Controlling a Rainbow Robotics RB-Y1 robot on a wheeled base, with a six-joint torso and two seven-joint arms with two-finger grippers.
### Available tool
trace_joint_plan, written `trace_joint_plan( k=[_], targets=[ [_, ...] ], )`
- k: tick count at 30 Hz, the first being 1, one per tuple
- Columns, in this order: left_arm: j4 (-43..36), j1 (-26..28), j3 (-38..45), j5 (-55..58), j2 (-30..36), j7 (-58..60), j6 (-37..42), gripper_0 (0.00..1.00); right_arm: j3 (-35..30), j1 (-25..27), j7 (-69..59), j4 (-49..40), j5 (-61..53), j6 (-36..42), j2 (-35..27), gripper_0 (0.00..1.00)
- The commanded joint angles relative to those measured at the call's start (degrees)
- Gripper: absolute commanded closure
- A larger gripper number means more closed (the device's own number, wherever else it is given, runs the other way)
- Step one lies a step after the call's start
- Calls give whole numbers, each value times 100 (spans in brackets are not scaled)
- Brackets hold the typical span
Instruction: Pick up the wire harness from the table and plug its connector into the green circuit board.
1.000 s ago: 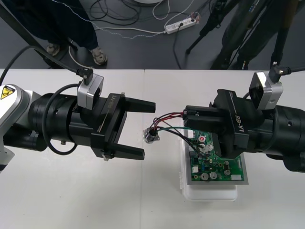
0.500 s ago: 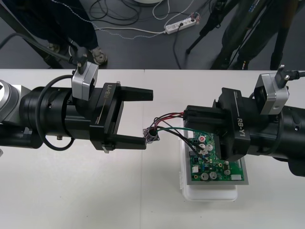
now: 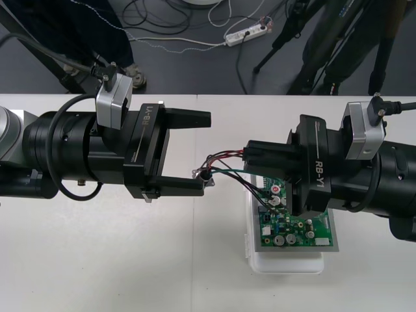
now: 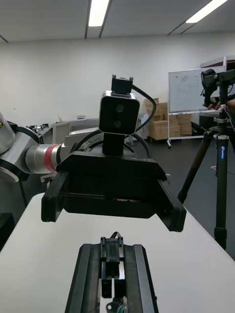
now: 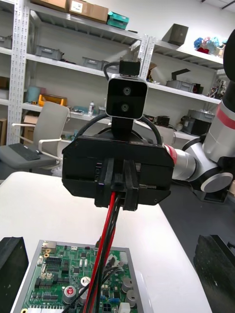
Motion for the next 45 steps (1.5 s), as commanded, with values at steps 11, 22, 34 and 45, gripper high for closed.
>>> trace_joint_plan(
  k=[11, 22, 34, 45],
  targets=[
    [-295, -252, -135, 92, 178, -469, 245, 0, -346, 49, 197, -607, 668, 107, 247, 100],
    [-304, -296, -223, 83, 107, -495, 245, 0, -337, 49, 311, -599, 668, 98, 247, 100],
    [-295, -419, -232, -163, -183, -478, 263, 0, -337, 49, 311, -599, 668, 98, 247, 100],
    [-278, -595, -328, -383, -367, -425, 333, 0, -311, 49, 311, -599, 668, 89, 256, 100]
  ],
)
